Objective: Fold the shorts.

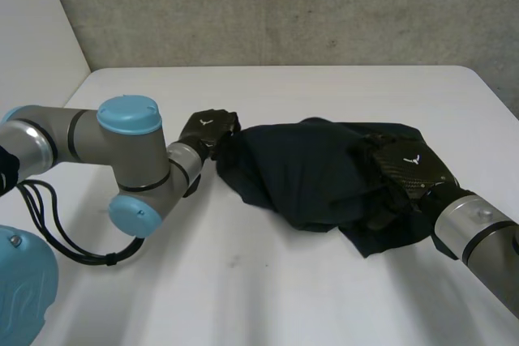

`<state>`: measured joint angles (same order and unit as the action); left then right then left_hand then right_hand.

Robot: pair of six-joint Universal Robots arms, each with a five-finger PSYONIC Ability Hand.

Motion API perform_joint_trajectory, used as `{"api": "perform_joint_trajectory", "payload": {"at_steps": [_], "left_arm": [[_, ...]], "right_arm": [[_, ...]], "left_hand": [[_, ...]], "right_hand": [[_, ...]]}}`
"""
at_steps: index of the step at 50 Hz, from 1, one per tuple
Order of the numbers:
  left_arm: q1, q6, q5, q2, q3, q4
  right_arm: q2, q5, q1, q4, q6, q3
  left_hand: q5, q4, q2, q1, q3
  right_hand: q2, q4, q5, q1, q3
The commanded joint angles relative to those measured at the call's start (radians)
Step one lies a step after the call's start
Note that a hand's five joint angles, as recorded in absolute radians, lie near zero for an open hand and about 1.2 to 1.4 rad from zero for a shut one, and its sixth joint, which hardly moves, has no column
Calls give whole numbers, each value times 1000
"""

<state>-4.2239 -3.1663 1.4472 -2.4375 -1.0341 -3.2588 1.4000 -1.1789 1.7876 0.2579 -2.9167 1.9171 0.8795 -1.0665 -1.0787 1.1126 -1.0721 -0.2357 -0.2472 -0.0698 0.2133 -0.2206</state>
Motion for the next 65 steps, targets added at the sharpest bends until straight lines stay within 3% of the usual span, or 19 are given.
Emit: {"api": "perform_joint_trajectory", "payload": {"at_steps": [1,5,10,16,20,28,35,37,39,40,43,47,51,54,58,59,63,65], "left_arm": [[-17,-85,247,84,-18,-15],[-94,-153,355,228,-61,-114],[-189,-190,357,371,-116,-269],[-206,-193,314,468,-103,-378],[-188,-184,211,479,-84,-389],[14,-184,-91,361,-110,-380],[131,-188,-274,292,-207,-334],[162,-193,-326,276,-237,-294],[188,-196,-353,267,-250,-266],[214,-207,-364,270,-259,-240],[236,-239,-364,273,-265,-211],[237,-322,-338,284,-267,-174],[216,-386,-239,321,-276,-116],[193,-385,-116,376,-288,-69],[190,-350,63,439,-333,-32],[193,-318,146,466,-360,-18],[225,-197,321,523,-438,28],[246,-140,364,540,-466,57]], "right_arm": [[7,-1,3,-9,2,-3],[7,-2,3,-11,1,-1],[11,-5,0,-6,-1,3],[14,-13,-2,-5,-2,8],[13,-25,0,-5,-2,14],[16,-50,1,-6,-2,19],[19,-65,-4,-3,-2,20],[24,-73,-4,-2,-2,20],[31,-85,-4,-2,-2,20],[34,-87,-4,-2,-2,20],[37,-96,-7,1,-1,20],[45,-96,-10,1,2,17],[50,-90,-8,3,10,14],[56,-82,-5,9,36,14],[63,-74,-5,3,98,14],[63,-68,-4,-3,126,13],[59,-28,6,-19,249,17],[47,-7,6,-35,328,20]], "left_hand": [[342,-330,-318,284,-324],[342,-330,-318,284,-324],[342,-330,-318,284,-324],[342,-330,-318,284,-324],[342,-330,-318,284,-324],[342,-330,-318,284,-324],[342,-330,-318,284,-324],[159,-147,-134,101,-141],[-248,261,273,-307,266],[-556,568,580,-614,574],[-629,642,654,-688,647],[-796,809,821,-855,814],[-841,853,865,-899,859],[-832,844,856,-890,850],[-814,827,839,-873,832],[-805,818,830,-864,823],[-805,818,830,-864,823],[-802,815,827,-861,820]], "right_hand": [[61,73,70,-39,46],[61,73,70,-39,46],[61,73,70,-39,46],[61,73,70,-39,46],[61,73,70,-39,46],[61,73,70,-39,46],[61,73,70,-39,46],[61,73,70,-39,46],[61,73,70,-39,46],[61,73,70,-39,46],[61,73,70,-39,46],[61,73,70,-39,46],[61,73,70,-39,46],[61,73,70,-39,46],[61,73,70,-39,46],[61,73,70,-39,46],[61,73,70,-39,46],[61,73,70,-39,46]]}}
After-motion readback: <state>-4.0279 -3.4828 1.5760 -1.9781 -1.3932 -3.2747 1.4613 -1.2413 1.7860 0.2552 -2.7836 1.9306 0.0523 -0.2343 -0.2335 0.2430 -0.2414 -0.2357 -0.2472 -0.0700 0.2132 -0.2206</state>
